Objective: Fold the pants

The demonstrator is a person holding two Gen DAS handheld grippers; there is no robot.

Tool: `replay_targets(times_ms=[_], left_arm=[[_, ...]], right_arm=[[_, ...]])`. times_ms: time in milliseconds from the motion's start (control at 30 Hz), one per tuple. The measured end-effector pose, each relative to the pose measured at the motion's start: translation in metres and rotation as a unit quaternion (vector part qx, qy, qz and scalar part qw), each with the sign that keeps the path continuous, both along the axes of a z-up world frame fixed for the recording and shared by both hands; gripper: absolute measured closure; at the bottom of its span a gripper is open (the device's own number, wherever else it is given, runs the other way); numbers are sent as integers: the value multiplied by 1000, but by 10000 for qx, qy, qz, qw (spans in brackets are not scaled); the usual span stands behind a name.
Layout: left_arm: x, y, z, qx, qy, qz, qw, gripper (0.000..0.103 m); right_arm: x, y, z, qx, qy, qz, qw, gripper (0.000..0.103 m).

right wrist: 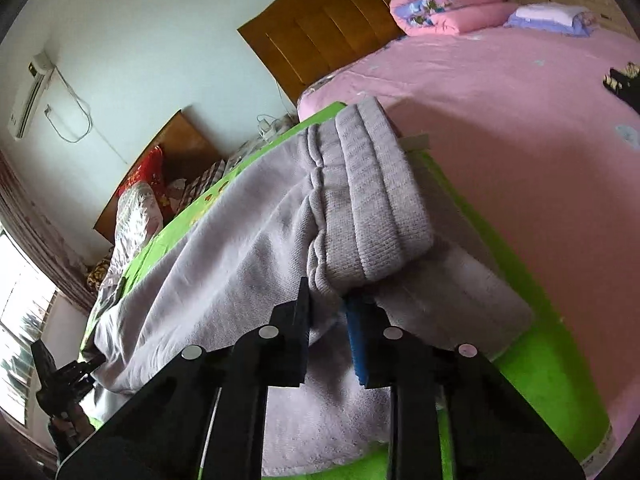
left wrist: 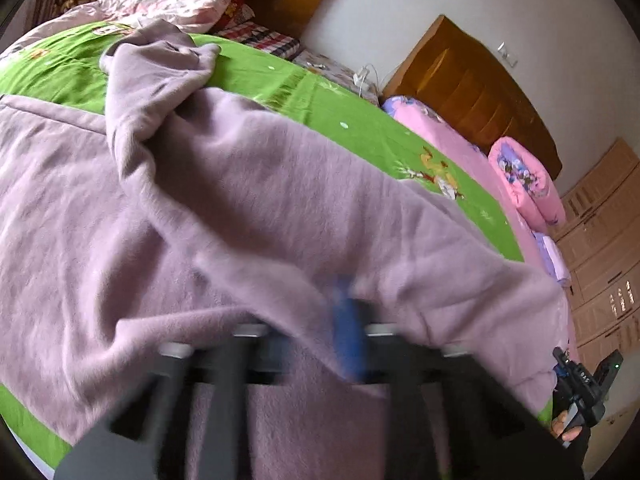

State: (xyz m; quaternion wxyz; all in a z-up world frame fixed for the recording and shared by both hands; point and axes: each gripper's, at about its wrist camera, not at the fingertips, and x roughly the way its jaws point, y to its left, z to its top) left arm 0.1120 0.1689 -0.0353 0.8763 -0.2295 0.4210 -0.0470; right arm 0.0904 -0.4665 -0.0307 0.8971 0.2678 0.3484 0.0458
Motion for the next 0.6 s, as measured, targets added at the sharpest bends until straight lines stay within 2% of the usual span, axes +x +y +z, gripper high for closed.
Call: replay_targets(times_ms=[67, 133, 267, 367, 433, 533, 600], left_arm=[[0, 0, 11, 7, -206, -41, 9998, 98], [-3, -4, 35, 201, -539, -144, 9982, 98], [-19, -1, 100, 321, -1243, -271, 9914, 98], [-40, -2, 117, 404, -1380, -417, 9887, 97], [-54, -5, 107, 589, -1282, -464, 9889, 96], [-68, -8, 61, 709, -755, -459, 9936, 96], [-67, -14, 22, 761, -229, -458, 9958, 96]], right_arm=[[-2, 5, 9, -129, -113, 9, 9999, 82], [-2, 7, 27, -277, -262, 105, 9992, 83], [-2, 10, 77, -553, -721, 201, 9957, 84], [-17, 3, 96, -485, -929, 215, 9943, 84], [-32, -1, 88, -441, -846, 245, 9951, 84], [-52, -4, 43, -409, -329, 232, 9984, 84], [-58, -8, 6, -346, 104, 148, 9992, 84]])
